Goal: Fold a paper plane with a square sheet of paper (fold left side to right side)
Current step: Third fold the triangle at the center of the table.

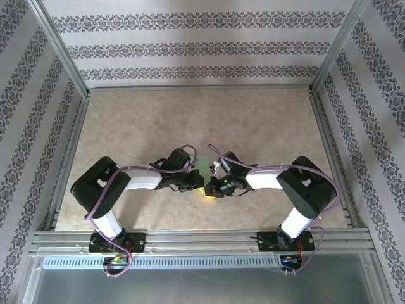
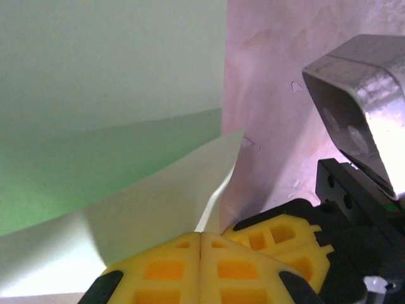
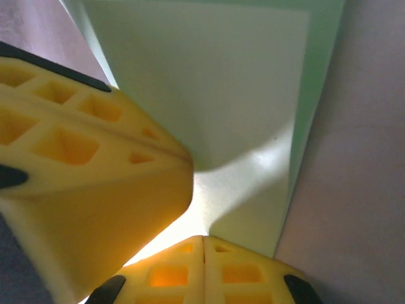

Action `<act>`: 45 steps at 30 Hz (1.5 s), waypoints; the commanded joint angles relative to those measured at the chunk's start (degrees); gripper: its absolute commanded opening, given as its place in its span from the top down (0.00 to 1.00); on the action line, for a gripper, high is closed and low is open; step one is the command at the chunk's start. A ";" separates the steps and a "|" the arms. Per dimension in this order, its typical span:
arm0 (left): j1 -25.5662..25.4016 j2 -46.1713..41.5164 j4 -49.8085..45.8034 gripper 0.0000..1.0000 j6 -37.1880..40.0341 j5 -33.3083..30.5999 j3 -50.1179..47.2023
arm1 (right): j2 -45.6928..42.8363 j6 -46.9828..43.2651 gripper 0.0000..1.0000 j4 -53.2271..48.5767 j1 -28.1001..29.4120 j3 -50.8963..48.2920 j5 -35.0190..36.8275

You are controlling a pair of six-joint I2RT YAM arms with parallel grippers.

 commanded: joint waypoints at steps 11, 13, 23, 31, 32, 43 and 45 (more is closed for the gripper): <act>-0.59 3.47 4.95 0.94 -2.96 -2.33 -1.05 | 2.41 -2.90 1.00 -11.79 0.09 -0.79 11.27; -0.50 3.64 4.26 0.94 -3.22 -2.91 -1.07 | 2.41 -3.07 1.00 -12.28 0.11 -0.63 11.39; 1.92 4.10 2.65 0.94 -2.30 -4.16 -2.04 | 2.43 -4.04 1.00 -15.07 0.51 0.27 12.45; 7.17 3.78 0.85 0.94 1.63 -3.59 -1.60 | 2.32 -4.07 1.00 -15.26 0.56 0.18 12.32; 7.95 3.68 0.52 0.94 2.17 -3.53 -1.48 | 2.32 -4.04 1.00 -15.24 0.62 0.23 12.27; 16.89 1.72 0.53 0.94 7.89 -3.03 -3.27 | 2.14 -3.69 1.00 -15.07 0.59 0.40 11.77; 18.06 0.93 0.16 0.94 8.48 -2.58 -3.20 | 2.14 -3.69 1.00 -15.14 0.66 0.45 11.75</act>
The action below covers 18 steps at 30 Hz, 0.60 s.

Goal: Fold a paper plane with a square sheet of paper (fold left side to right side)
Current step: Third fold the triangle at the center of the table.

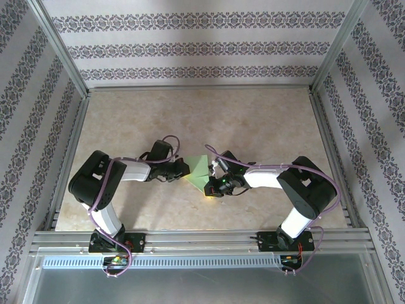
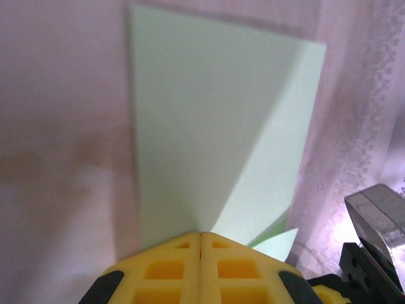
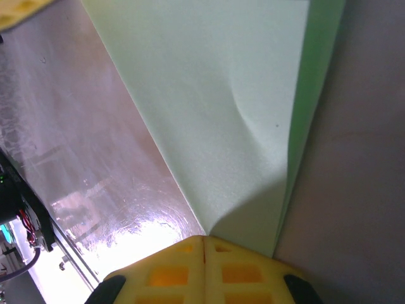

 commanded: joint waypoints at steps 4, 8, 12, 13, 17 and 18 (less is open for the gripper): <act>3.67 -5.17 -6.59 0.94 6.45 -4.85 -0.16 | 1.90 -0.59 1.00 -9.60 0.06 -2.09 9.14; 2.72 -12.16 -9.26 0.94 7.57 -4.52 -0.90 | 1.31 -0.41 1.00 -9.31 -0.10 -2.09 9.58; -1.80 -15.35 -11.13 0.94 6.91 -3.38 -2.00 | 1.14 -0.32 1.00 -8.81 -0.59 -2.18 10.02; -3.17 -14.92 -11.14 0.94 6.12 -2.76 -2.15 | 1.28 -0.32 1.00 -8.70 -0.77 -2.13 9.94; -8.09 -11.78 -8.53 0.94 3.43 -2.50 -2.46 | 1.55 -0.32 1.00 -8.36 -1.07 -1.83 9.85; -8.83 -10.59 -7.46 0.94 2.94 -2.50 -2.22 | 1.63 -0.32 1.00 -8.44 -1.07 -1.74 9.76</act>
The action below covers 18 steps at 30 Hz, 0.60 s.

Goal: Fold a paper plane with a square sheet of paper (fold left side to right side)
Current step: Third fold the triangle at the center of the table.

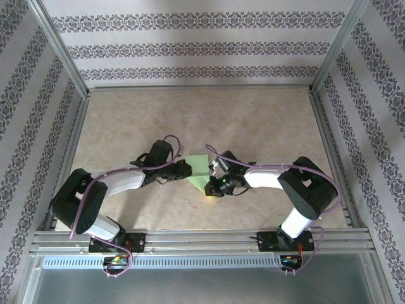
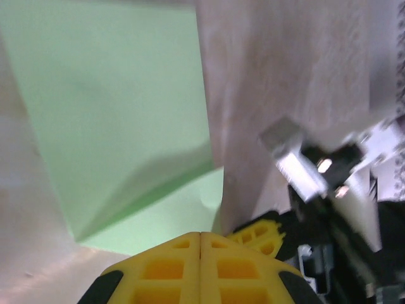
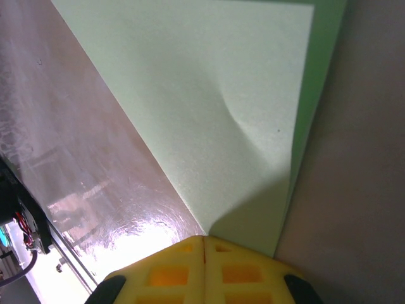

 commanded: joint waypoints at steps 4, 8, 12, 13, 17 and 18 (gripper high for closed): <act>-3.47 6.48 1.80 0.94 -1.99 1.00 1.22 | 2.29 -0.43 1.00 -7.94 -1.09 -1.47 8.87; -3.56 8.39 1.58 0.94 -1.54 0.59 2.74 | 2.04 -0.43 1.00 -8.01 -1.03 -1.56 8.95; -3.56 9.45 1.40 0.94 -1.18 0.36 3.36 | 1.83 -0.49 1.00 -8.17 -1.04 -1.65 8.95; -3.56 9.71 1.20 0.94 -1.18 0.30 3.47 | 1.76 -0.52 1.00 -8.16 -1.09 -1.65 8.95; -3.56 10.48 -0.84 0.94 -0.63 -1.12 4.16 | 1.45 -0.61 1.00 -8.46 -1.09 -1.43 8.93; -3.56 10.60 -1.99 0.94 -0.41 -1.55 4.51 | 1.34 -0.65 1.00 -8.57 -1.04 -1.27 8.82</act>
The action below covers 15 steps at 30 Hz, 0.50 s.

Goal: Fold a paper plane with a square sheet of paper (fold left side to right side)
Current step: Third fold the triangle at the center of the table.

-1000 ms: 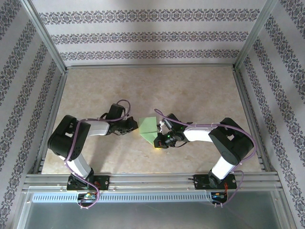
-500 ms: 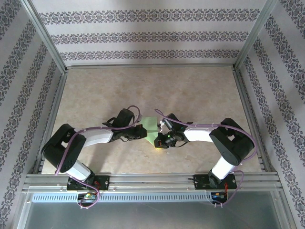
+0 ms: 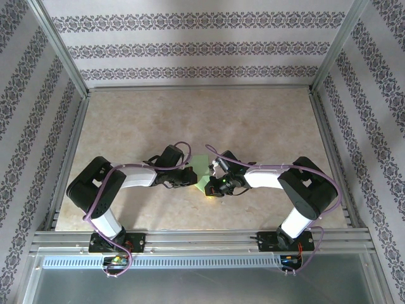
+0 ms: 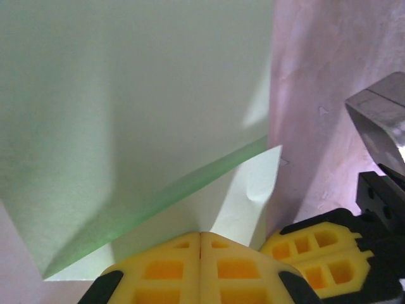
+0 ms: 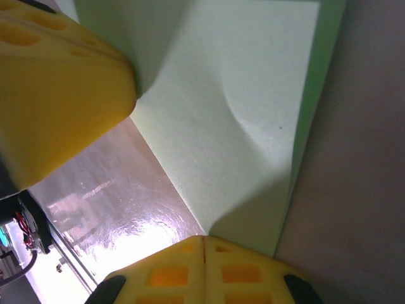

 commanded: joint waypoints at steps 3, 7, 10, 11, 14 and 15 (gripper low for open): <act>-0.41 1.35 -6.75 0.94 1.69 -3.16 3.18 | 0.80 -0.63 1.00 -8.92 -1.05 -0.56 8.45; -0.41 1.97 -9.17 0.94 2.05 -4.05 3.46 | -0.26 -0.11 1.00 -8.68 -0.89 0.97 6.91; -0.41 2.38 -10.43 0.94 1.98 -4.65 3.53 | -1.65 0.84 1.00 -8.19 -0.50 2.38 5.58; -0.41 2.66 -11.34 0.95 1.93 -5.06 3.77 | -2.08 1.30 1.00 -7.83 -0.38 2.82 5.18; -0.41 3.43 -13.07 0.95 1.88 -5.81 4.24 | -2.50 2.47 1.00 -6.51 0.08 3.96 4.20; -0.41 3.56 -12.97 0.95 1.84 -5.83 4.13 | -2.42 2.80 1.00 -6.24 0.26 4.31 4.10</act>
